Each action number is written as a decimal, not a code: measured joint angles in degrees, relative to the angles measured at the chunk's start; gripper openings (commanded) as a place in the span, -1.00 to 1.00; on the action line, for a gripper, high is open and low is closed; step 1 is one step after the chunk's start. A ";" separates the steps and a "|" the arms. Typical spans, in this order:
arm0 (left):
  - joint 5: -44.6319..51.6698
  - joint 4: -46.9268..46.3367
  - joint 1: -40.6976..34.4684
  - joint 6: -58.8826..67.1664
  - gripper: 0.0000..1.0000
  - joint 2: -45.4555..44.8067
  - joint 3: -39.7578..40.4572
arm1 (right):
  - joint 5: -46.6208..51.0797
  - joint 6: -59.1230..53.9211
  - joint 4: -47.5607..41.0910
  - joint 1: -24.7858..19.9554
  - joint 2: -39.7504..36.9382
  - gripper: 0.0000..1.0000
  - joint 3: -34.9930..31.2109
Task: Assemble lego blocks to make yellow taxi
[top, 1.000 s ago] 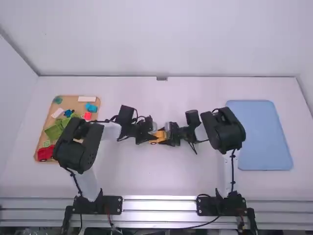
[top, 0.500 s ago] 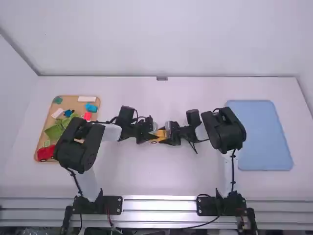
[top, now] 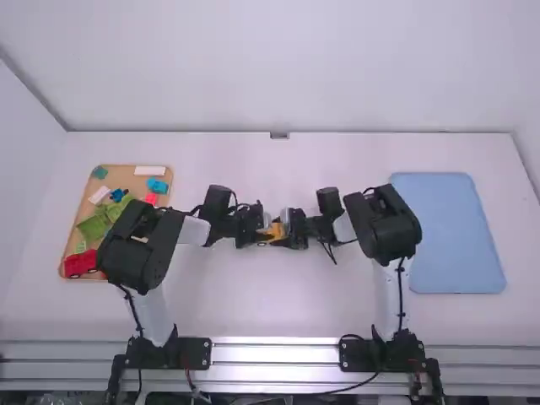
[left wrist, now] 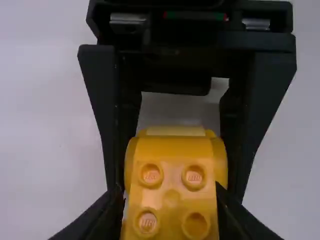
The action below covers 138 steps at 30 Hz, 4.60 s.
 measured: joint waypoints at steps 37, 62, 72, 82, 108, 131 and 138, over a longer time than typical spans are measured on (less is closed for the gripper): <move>-0.39 2.01 16.81 -17.05 0.98 -0.79 0.28 | 11.10 29.44 -23.93 -28.11 -25.81 -0.85 -3.58; -2.82 3.15 16.79 -20.85 0.98 -0.79 0.31 | 60.22 44.96 -31.47 -48.04 -31.30 0.96 -4.35; -22.38 -15.93 8.74 -27.39 0.98 -7.93 5.68 | 71.80 45.20 -40.79 -40.87 -38.18 0.96 -4.52; -29.70 -34.45 1.60 -30.16 0.98 -26.47 15.69 | 74.60 45.38 -51.04 -25.59 -59.82 0.96 -4.52; -39.04 -30.56 11.69 -34.14 0.53 -49.94 6.47 | 66.93 50.56 -43.21 -16.11 -85.79 0.48 -15.28; -46.01 -21.81 14.38 -50.93 -0.49 -79.45 -22.43 | 65.02 51.12 -37.22 -18.64 -114.71 -0.51 -43.93; -46.16 -21.84 14.38 -51.32 -0.76 -87.93 -30.75 | 65.00 51.06 -36.72 -18.64 -121.50 -0.73 -48.81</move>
